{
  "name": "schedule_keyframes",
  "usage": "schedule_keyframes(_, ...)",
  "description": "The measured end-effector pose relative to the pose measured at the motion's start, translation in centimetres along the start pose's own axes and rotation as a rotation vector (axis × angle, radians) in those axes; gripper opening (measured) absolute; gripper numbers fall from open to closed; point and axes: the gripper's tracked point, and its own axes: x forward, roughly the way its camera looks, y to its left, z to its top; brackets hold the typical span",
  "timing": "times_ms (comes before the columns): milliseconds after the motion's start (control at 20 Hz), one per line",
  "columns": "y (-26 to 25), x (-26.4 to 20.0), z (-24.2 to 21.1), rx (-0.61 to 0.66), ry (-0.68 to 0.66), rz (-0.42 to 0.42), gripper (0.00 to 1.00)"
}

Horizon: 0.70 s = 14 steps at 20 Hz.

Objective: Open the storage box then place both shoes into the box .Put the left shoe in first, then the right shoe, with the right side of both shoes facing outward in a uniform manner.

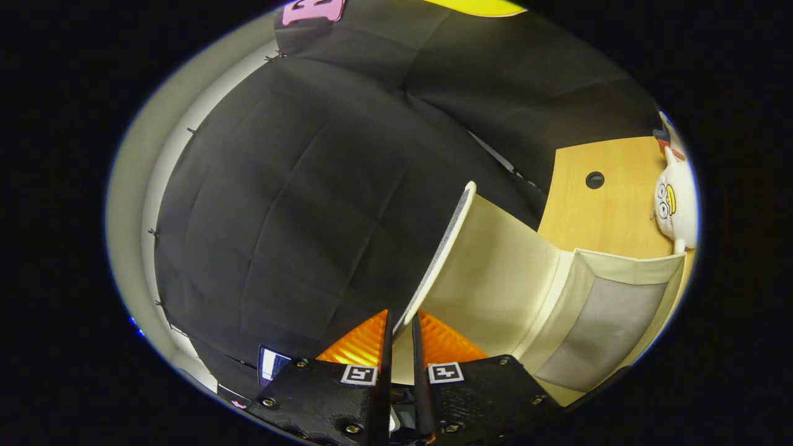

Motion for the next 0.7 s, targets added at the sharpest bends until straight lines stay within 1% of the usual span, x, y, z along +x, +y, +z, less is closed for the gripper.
schedule_keyframes(50,0.0,0.6,0.2,-0.003,-0.002,-0.006,0.15)
schedule_keyframes(100,-0.3,0.8,0.0,-0.009,0.001,-0.021,0.21)
schedule_keyframes(150,-0.5,0.4,0.4,-0.019,0.007,-0.038,0.23)
schedule_keyframes(200,-0.7,1.5,-0.3,-0.029,0.009,-0.054,0.49)
schedule_keyframes(250,-1.3,1.6,-0.4,-0.041,0.017,-0.081,0.51)
schedule_keyframes(300,-1.5,1.0,-0.7,-0.055,0.021,-0.096,0.56)
schedule_keyframes(350,-1.8,0.6,-0.6,-0.065,0.018,-0.111,0.67)
schedule_keyframes(400,-2.0,-0.3,-0.4,-0.074,0.019,-0.123,0.75)
schedule_keyframes(500,-2.5,-1.7,-0.4,-0.093,0.016,-0.156,0.75)
schedule_keyframes(550,-2.9,-2.5,-0.5,-0.106,0.014,-0.17,0.77)
schedule_keyframes(600,-3.2,-3.5,-0.5,-0.118,0.01,-0.187,0.92)
schedule_keyframes(650,-3.4,-4.3,-0.4,-0.133,0.003,-0.203,0.96)
schedule_keyframes(700,-3.8,-5.2,-0.4,-0.146,-0.008,-0.222,0.96)
